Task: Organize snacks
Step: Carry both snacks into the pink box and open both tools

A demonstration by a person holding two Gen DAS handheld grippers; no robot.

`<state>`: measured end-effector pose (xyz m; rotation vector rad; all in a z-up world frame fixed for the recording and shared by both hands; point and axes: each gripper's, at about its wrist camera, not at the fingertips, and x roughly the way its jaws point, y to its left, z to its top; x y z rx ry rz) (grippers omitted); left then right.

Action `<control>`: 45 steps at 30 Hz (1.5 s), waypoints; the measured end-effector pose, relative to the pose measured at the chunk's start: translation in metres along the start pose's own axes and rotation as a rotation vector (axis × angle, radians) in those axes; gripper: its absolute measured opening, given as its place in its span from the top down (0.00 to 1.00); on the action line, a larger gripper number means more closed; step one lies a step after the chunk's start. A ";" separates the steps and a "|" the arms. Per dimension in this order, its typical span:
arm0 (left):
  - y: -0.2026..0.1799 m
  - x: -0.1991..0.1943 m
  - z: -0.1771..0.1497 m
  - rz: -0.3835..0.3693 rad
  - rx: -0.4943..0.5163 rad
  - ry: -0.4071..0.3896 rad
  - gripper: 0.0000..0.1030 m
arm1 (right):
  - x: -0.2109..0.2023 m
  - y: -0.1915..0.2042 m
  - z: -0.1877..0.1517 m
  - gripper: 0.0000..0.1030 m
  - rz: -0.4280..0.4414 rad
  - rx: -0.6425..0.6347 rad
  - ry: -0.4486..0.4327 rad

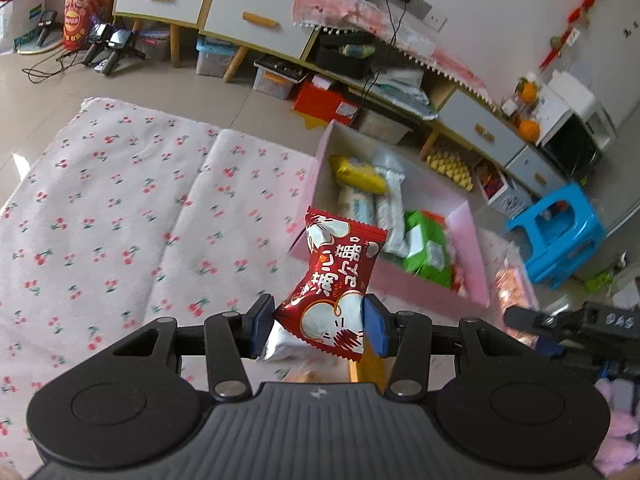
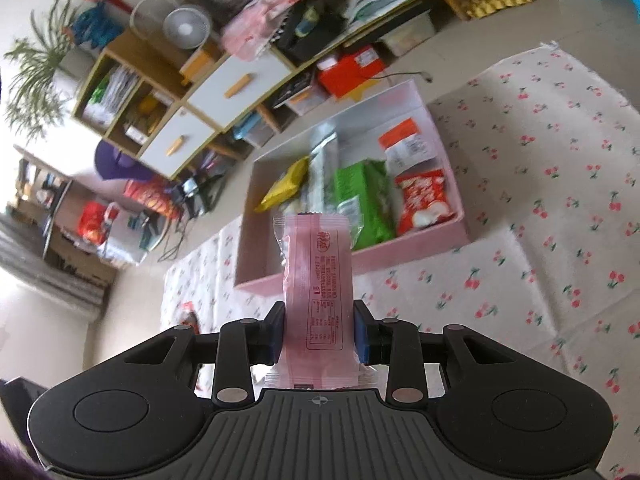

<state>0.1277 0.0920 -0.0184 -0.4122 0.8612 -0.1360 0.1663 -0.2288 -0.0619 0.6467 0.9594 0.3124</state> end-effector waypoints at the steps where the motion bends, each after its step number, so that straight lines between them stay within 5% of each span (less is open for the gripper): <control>1: -0.003 0.002 0.003 -0.004 0.002 -0.008 0.57 | 0.000 -0.002 0.004 0.69 -0.010 0.004 -0.005; 13: -0.033 0.037 0.038 -0.012 0.053 -0.056 0.57 | 0.015 -0.027 0.059 0.69 0.011 0.109 -0.088; 24: -0.033 0.081 0.048 -0.102 0.006 -0.064 0.57 | 0.048 -0.049 0.081 0.69 0.049 0.142 -0.095; 31: -0.050 0.096 0.038 0.096 0.118 -0.003 0.57 | 0.071 -0.044 0.086 0.69 -0.046 0.050 -0.111; 45: -0.049 0.103 0.030 0.139 0.207 -0.013 0.55 | 0.080 -0.040 0.076 0.67 -0.120 -0.015 -0.091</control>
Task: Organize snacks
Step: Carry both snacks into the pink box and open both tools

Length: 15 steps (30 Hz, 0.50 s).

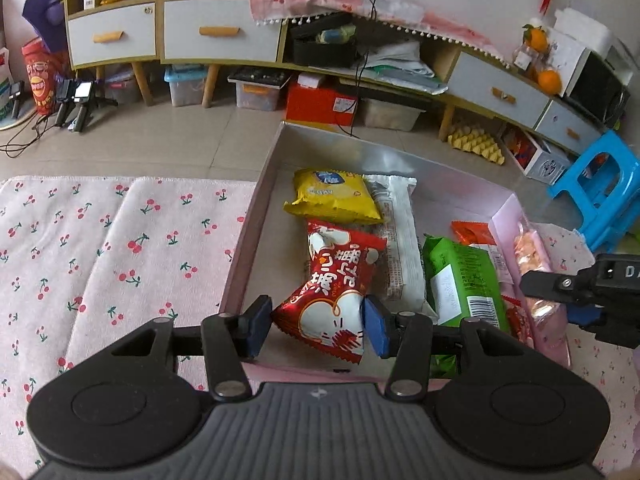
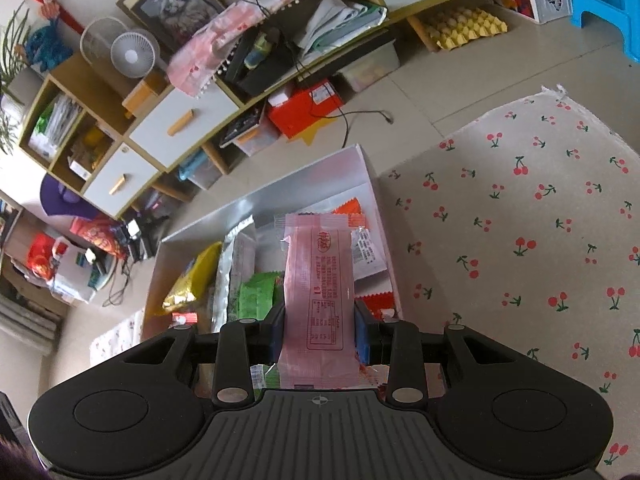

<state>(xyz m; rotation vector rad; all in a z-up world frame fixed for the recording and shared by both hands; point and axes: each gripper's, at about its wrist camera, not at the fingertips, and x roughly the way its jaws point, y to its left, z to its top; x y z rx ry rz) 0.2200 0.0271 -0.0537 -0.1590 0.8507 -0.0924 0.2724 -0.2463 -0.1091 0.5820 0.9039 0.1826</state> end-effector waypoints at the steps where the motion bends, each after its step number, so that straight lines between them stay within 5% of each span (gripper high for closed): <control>1: 0.000 -0.001 0.000 -0.009 -0.003 -0.004 0.50 | 0.000 0.001 -0.001 0.64 0.002 -0.004 0.002; 8: -0.001 -0.005 0.001 -0.035 -0.007 -0.013 0.27 | -0.007 0.009 0.000 0.51 0.031 -0.011 -0.017; 15: -0.002 -0.011 0.002 -0.041 -0.009 -0.004 0.16 | -0.021 0.008 0.000 0.38 0.006 -0.015 -0.027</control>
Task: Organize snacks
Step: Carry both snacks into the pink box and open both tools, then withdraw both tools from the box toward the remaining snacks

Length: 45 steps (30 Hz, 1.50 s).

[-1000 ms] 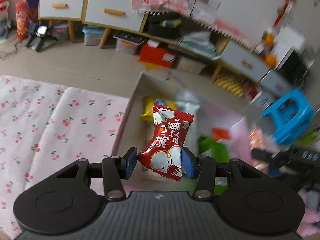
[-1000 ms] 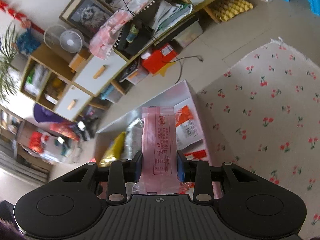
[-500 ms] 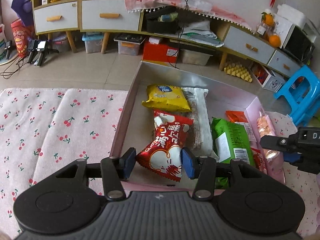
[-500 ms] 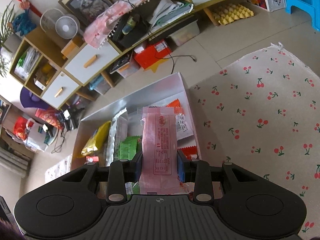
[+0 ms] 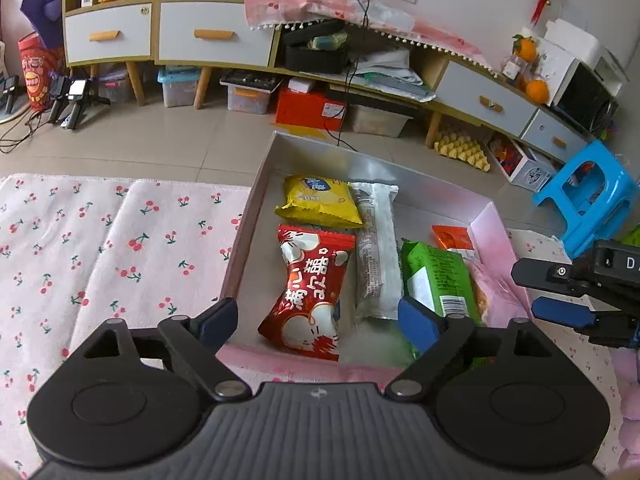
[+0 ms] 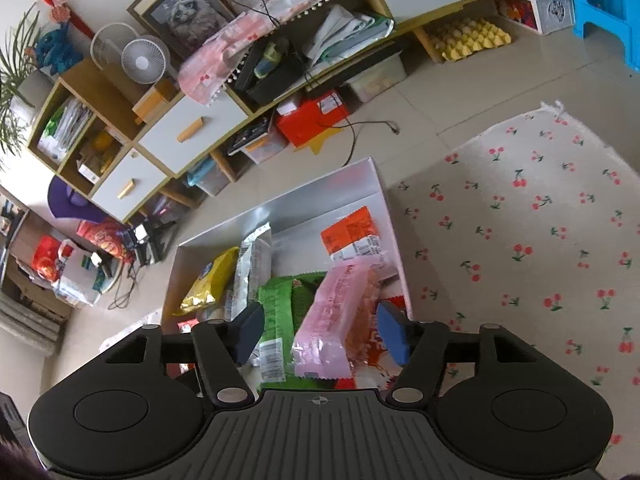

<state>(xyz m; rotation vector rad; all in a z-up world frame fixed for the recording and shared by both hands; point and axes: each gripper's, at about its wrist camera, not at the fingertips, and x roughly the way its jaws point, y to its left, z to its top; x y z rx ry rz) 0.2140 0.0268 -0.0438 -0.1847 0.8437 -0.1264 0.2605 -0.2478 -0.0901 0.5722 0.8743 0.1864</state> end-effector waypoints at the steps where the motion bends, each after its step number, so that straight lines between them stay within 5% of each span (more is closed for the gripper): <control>1: 0.000 -0.002 0.000 0.000 0.004 -0.001 0.15 | -0.003 0.000 0.000 0.37 -0.005 -0.006 -0.001; 6: 0.002 -0.016 0.000 0.001 -0.019 -0.007 0.10 | -0.022 0.003 -0.005 0.25 -0.030 -0.033 -0.014; 16: 0.001 -0.054 -0.006 0.029 -0.032 -0.030 0.01 | -0.052 0.007 -0.021 0.25 -0.067 -0.071 0.016; 26: 0.019 -0.076 -0.035 0.051 -0.090 0.050 0.01 | -0.087 0.019 -0.052 0.21 -0.052 -0.110 0.039; 45: 0.033 -0.105 -0.094 0.017 0.038 0.071 0.01 | -0.097 0.034 -0.120 0.16 -0.021 -0.249 0.128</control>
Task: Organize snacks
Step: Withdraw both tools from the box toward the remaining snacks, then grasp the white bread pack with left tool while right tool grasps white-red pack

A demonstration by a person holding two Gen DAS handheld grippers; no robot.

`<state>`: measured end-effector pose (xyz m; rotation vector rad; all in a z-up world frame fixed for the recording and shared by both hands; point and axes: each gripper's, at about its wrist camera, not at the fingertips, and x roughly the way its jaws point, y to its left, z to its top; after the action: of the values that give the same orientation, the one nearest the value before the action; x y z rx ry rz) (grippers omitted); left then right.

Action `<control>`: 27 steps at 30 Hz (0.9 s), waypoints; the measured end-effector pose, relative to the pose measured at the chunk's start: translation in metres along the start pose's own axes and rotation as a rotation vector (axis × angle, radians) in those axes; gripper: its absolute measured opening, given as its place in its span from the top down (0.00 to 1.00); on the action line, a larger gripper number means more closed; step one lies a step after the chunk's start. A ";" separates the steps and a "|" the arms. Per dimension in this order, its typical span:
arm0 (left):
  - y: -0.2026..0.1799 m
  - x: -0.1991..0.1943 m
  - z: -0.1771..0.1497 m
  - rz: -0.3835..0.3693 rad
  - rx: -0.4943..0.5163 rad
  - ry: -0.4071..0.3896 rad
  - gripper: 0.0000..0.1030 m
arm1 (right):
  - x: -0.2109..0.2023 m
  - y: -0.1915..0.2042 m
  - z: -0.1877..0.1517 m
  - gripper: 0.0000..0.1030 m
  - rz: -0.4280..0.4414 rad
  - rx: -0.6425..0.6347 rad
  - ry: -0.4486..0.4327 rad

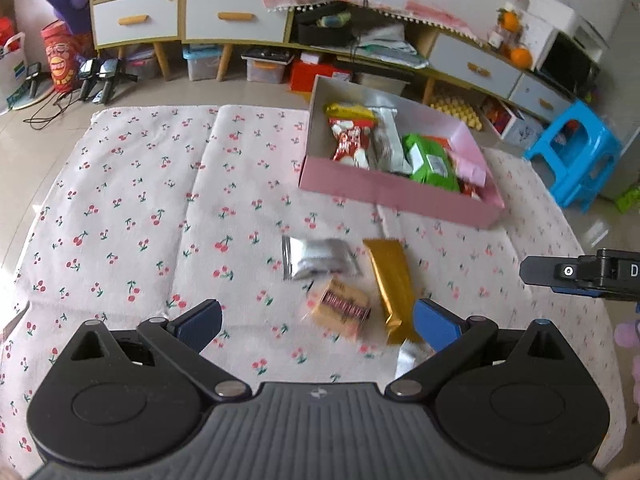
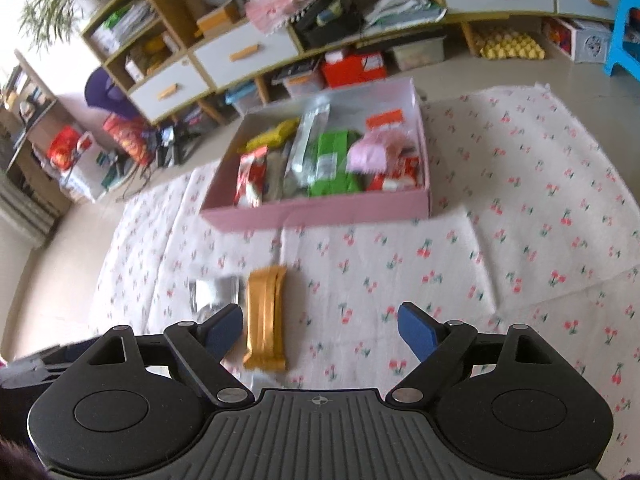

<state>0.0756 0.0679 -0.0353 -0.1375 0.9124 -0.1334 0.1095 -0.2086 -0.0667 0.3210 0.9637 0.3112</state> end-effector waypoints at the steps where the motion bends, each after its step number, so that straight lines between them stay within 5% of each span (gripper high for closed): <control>1: 0.002 0.001 -0.002 0.000 0.004 0.005 0.01 | 0.002 0.001 -0.002 0.16 0.009 -0.003 0.010; 9: 0.011 0.003 -0.020 -0.003 0.056 0.050 0.01 | 0.013 -0.002 -0.015 0.16 0.029 0.009 0.076; 15: 0.004 0.000 -0.038 -0.145 0.081 0.151 0.08 | 0.025 0.001 -0.025 0.16 0.048 0.003 0.155; 18: -0.007 -0.005 -0.053 -0.147 0.105 0.180 0.10 | 0.030 0.004 -0.032 0.16 0.076 0.021 0.198; 27: -0.019 -0.004 -0.080 -0.135 0.081 0.212 0.31 | 0.049 0.021 -0.051 0.17 0.163 0.126 0.323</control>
<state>0.0084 0.0446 -0.0770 -0.1111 1.1073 -0.3141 0.0904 -0.1633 -0.1217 0.4752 1.2805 0.4621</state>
